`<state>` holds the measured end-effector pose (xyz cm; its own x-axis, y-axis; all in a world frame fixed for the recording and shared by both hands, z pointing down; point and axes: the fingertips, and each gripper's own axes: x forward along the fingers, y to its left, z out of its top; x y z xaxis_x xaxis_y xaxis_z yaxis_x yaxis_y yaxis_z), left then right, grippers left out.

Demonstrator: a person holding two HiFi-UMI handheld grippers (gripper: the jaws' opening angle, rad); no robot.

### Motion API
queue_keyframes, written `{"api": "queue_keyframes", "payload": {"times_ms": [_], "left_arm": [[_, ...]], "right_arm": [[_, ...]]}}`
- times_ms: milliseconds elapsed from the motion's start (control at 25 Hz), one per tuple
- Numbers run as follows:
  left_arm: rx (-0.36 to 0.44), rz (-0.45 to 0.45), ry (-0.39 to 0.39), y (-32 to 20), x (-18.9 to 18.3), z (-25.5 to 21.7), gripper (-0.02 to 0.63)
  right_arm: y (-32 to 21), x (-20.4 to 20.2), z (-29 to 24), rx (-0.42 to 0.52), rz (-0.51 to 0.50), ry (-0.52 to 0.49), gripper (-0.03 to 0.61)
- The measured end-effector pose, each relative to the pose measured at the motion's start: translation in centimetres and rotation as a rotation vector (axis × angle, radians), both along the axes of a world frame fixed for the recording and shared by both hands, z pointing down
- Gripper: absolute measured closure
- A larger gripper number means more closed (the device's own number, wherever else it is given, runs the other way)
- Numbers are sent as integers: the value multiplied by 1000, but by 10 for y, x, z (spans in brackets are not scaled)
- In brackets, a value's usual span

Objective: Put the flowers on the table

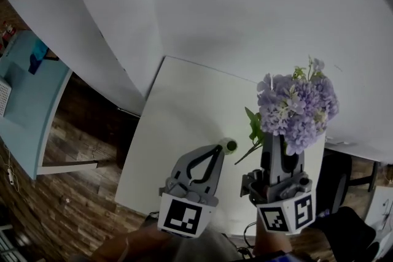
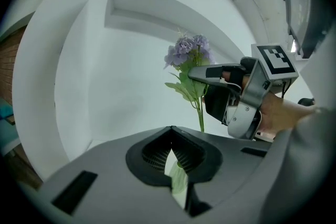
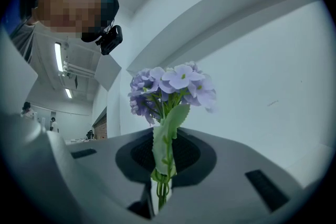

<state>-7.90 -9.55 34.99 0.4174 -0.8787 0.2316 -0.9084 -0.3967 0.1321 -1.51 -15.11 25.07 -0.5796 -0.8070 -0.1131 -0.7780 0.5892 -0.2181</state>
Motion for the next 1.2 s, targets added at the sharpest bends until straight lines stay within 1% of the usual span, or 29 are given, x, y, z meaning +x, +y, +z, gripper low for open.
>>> {"api": "queue_keyframes", "payload": {"times_ms": [280,640,760,920,1200], "left_arm": [[-17,-29,-6,4,-2,11,606],[-28,-48,-10,3,-1,6,606],[-37,-41,-18,1,-1,6,606],[-73,-24,-16,1,4,10,606],[-97,-5,-17,-3,7,7,606]], "right_arm": [[-2,-3,-1,50,-13,14,543],[-4,0,0,65,-26,44,543],[-5,1,3,55,-24,43,543],[-6,5,7,38,-22,39,543],[-6,3,6,31,-33,31,543]]}}
